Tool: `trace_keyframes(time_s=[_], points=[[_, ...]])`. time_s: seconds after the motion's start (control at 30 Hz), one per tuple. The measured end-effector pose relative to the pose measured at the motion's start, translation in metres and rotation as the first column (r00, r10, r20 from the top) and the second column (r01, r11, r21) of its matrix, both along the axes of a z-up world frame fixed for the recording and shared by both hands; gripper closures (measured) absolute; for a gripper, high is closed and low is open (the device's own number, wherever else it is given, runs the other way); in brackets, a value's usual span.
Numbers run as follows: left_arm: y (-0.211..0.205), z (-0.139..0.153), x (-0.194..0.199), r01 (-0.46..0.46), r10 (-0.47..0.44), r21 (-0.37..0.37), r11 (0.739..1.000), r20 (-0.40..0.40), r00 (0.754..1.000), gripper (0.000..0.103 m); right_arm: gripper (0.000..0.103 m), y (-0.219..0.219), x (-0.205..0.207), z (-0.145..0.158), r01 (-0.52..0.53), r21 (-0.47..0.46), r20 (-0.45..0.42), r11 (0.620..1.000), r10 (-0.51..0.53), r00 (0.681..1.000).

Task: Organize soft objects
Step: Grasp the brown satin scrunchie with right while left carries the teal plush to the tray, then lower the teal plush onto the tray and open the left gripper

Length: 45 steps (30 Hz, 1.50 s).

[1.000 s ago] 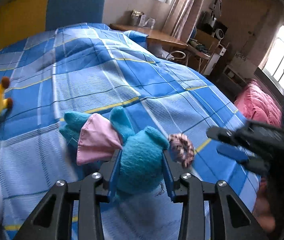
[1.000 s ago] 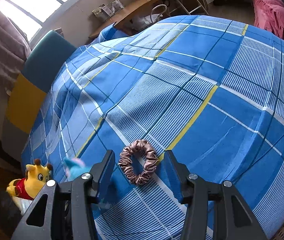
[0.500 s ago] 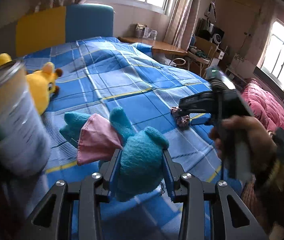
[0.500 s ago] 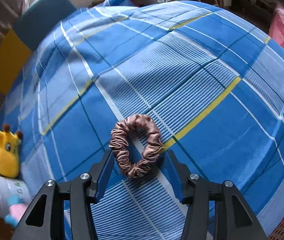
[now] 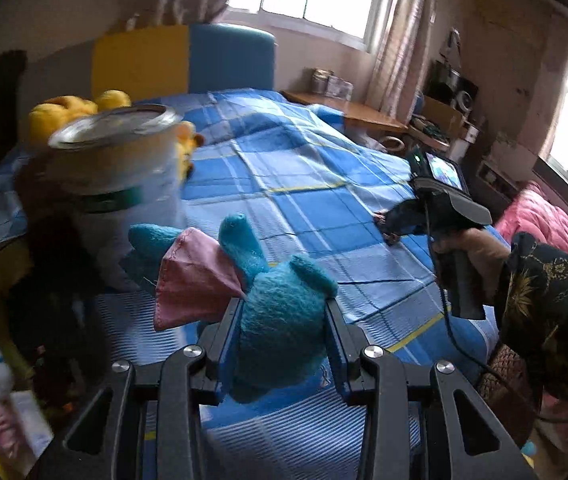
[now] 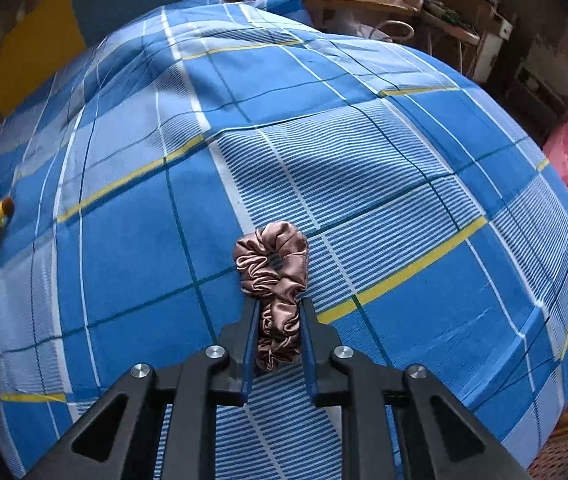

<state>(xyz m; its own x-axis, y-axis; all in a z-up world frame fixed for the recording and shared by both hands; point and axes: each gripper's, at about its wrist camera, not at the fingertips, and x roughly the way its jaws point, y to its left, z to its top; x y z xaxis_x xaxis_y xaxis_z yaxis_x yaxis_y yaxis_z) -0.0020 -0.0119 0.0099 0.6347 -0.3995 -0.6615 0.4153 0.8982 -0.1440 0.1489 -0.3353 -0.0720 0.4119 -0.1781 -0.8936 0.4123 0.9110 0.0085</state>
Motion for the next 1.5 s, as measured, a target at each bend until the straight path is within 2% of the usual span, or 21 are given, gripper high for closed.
trace_keyframes(time_s=[0.2, 0.33, 0.5, 0.67, 0.87, 1.1, 1.17, 1.3, 1.4, 1.5], points=[[0.039, 0.019, -0.013, -0.115, 0.114, 0.015, 0.993, 0.068, 0.991, 0.064, 0.085, -0.001, 0.002, 0.0, -0.003, 0.005, -0.006, 1.0, 0.003, 1.0], [0.068, 0.027, -0.02, -0.222, 0.217, 0.041, 0.974, 0.106, 0.97, 0.063, 0.085, 0.001, 0.003, -0.001, -0.011, -0.011, -0.011, 1.0, 0.011, 1.0], [0.113, 0.029, -0.021, -0.373, 0.362, 0.07, 0.925, 0.133, 0.923, 0.063, 0.085, 0.004, 0.002, -0.001, -0.019, -0.03, -0.014, 0.999, 0.019, 1.0], [0.154, 0.019, -0.016, -0.472, 0.462, 0.093, 0.877, 0.113, 0.88, 0.063, 0.084, 0.008, 0.001, -0.002, -0.036, -0.063, -0.019, 0.997, 0.034, 0.999], [0.182, 0.005, -0.005, -0.527, 0.518, 0.117, 0.842, 0.098, 0.85, 0.063, 0.084, 0.011, 0.0, -0.003, -0.051, -0.096, -0.023, 0.994, 0.049, 0.999], [0.211, -0.012, 0.017, -0.557, 0.555, 0.132, 0.82, 0.053, 0.83, 0.062, 0.084, 0.015, -0.001, -0.004, -0.062, -0.125, -0.029, 0.99, 0.059, 0.998], [0.216, -0.017, 0.025, -0.561, 0.562, 0.139, 0.816, 0.039, 0.826, 0.058, 0.084, 0.016, -0.001, -0.004, -0.064, -0.128, -0.03, 0.99, 0.06, 0.998], [0.228, -0.021, 0.039, -0.562, 0.566, 0.126, 0.817, 0.009, 0.824, 0.044, 0.084, 0.016, -0.001, -0.004, -0.066, -0.133, -0.031, 0.989, 0.062, 0.998], [0.236, -0.017, 0.037, -0.587, 0.589, 0.118, 0.801, 0.027, 0.808, 0.033, 0.085, 0.016, -0.001, -0.004, -0.064, -0.132, -0.031, 0.989, 0.06, 0.998], [0.247, -0.013, 0.026, -0.614, 0.615, 0.079, 0.785, 0.019, 0.789, 0.031, 0.085, 0.017, -0.001, -0.004, -0.062, -0.132, -0.032, 0.989, 0.058, 0.998]])
